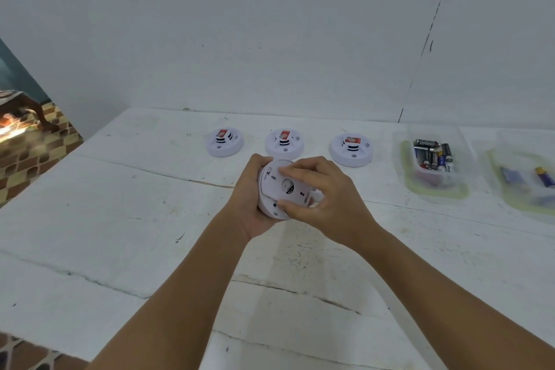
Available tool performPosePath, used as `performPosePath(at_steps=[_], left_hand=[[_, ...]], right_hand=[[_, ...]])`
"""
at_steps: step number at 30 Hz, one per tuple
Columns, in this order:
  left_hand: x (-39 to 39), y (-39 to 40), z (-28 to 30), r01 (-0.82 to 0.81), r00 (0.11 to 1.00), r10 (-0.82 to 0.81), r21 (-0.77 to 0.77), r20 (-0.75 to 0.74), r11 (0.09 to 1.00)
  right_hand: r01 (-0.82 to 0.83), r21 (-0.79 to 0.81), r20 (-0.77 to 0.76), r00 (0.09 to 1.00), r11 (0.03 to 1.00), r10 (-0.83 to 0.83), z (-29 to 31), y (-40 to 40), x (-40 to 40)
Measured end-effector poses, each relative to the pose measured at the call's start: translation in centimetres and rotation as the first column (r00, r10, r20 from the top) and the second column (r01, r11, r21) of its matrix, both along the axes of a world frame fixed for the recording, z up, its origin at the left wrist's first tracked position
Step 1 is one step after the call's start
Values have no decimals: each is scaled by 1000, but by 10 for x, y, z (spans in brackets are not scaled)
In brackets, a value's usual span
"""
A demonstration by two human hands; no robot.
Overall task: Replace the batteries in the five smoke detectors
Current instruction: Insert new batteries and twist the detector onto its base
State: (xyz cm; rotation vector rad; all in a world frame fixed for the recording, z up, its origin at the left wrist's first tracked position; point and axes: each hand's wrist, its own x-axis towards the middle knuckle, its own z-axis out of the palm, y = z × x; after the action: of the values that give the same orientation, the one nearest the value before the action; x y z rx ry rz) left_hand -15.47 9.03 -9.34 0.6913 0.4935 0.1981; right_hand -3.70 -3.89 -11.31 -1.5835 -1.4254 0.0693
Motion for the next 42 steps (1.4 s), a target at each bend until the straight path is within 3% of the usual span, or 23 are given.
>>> performPosePath(at_steps=[22,30,34,42], left_hand=[[7,2,0,-49,998,50,39,-24,998],[9,2,-5,-72,996,75,61,-52,996],[13,3,-4,-114,990,125,152,-67,982],[13,0,-5,-126,961,195,319,-196,939]], right_hand=[[71,-46,-287,954,996,-81,5,4,0],[43,-127,-267,961,991,-76,13,3,5],[82,-158,-211,971,984,-114,14,4,3],[71,-250,-309,939,966,-149,11,2,-2]])
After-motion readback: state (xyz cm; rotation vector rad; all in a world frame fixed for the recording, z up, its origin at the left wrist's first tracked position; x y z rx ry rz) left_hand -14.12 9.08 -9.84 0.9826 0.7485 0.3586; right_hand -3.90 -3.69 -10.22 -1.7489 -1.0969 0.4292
